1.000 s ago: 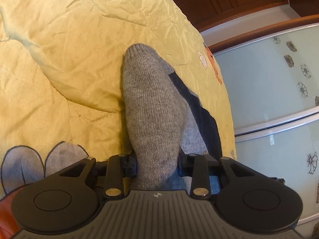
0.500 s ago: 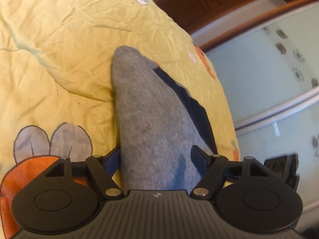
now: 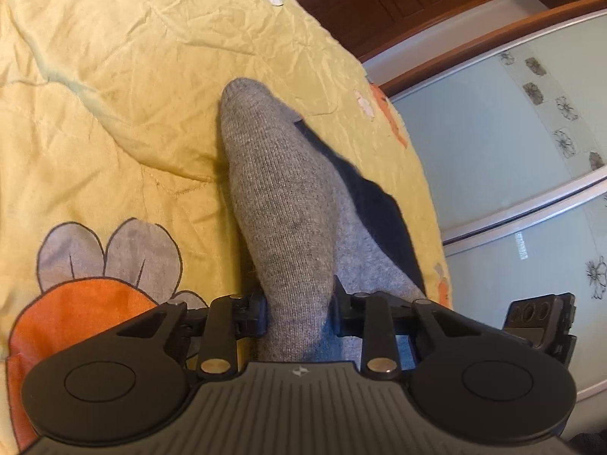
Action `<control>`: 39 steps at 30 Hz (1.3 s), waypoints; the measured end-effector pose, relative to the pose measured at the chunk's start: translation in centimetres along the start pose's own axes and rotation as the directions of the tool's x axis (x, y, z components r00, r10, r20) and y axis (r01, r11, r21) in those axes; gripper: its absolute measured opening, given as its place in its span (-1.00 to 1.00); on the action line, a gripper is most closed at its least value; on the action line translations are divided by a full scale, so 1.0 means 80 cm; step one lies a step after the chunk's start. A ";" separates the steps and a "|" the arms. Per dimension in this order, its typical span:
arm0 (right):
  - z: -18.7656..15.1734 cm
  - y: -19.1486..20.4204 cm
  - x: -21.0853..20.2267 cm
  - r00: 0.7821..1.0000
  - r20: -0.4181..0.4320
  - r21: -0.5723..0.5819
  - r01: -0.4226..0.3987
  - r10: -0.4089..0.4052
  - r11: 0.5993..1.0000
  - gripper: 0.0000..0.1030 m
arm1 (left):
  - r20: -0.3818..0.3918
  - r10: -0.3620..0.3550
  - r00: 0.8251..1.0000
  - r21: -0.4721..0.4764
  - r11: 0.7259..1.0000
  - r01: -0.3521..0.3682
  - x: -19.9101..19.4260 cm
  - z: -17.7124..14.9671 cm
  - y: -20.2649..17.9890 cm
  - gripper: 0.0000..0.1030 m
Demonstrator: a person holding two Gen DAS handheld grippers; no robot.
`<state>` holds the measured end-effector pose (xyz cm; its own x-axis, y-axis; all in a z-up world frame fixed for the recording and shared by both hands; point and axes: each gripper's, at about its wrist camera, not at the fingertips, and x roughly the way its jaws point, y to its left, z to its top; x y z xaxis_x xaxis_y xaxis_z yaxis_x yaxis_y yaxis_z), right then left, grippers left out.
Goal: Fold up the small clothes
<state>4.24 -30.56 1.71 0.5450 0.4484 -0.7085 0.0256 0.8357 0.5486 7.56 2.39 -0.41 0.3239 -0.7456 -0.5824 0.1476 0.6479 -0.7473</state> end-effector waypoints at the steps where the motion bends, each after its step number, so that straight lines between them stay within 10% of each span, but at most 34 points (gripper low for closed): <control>1: -0.001 0.004 -0.001 1.000 0.001 -0.002 -0.004 0.004 1.000 -0.35 | 0.007 0.005 1.000 0.012 1.000 -0.005 -0.005 0.000 -0.002 -0.46; 13: -0.031 0.060 0.019 0.998 -0.048 -0.100 -0.037 0.032 0.994 -0.33 | 0.046 0.056 0.997 0.014 0.998 -0.057 -0.079 -0.026 0.025 -0.45; 15: -0.040 0.066 0.029 0.999 -0.049 -0.132 -0.005 -0.002 0.991 -0.04 | 0.021 0.085 0.996 0.010 0.996 -0.085 -0.070 -0.032 0.039 -0.31; 17: -0.048 0.068 0.037 0.998 -0.064 -0.148 -0.023 0.014 0.989 0.71 | 0.049 0.074 0.996 -0.022 0.997 -0.073 -0.072 -0.035 0.052 0.13; 19: -0.059 0.074 0.035 1.000 -0.009 -0.190 0.017 -0.019 0.982 0.99 | 0.094 0.069 0.993 0.001 0.998 -0.069 -0.081 -0.039 0.050 0.66; 20: -0.065 0.077 0.035 0.999 0.006 -0.214 0.047 -0.047 0.976 0.99 | 0.100 0.078 0.992 0.010 0.997 -0.079 -0.085 -0.040 0.047 0.89; 29: -0.084 0.087 0.032 0.976 0.051 -0.296 0.217 -0.211 0.930 0.99 | 0.175 0.248 0.953 0.087 0.960 -0.266 -0.127 -0.058 0.032 0.91; 33: -0.101 0.116 0.005 0.924 0.185 -0.423 0.382 -0.335 0.821 0.99 | 0.246 0.318 0.916 0.107 0.930 -0.352 -0.141 -0.074 0.024 0.92; 39: -0.111 0.127 -0.047 0.828 0.483 -0.468 0.519 -0.285 0.716 0.99 | 0.308 0.393 0.866 0.102 0.892 -0.441 -0.145 -0.105 0.007 0.92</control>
<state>-5.04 -20.93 6.02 0.8487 -0.0195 -0.5286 -0.0912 0.9789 -0.1826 -3.95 10.08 3.28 0.6268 -0.3427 -0.6997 0.0837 0.9225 -0.3769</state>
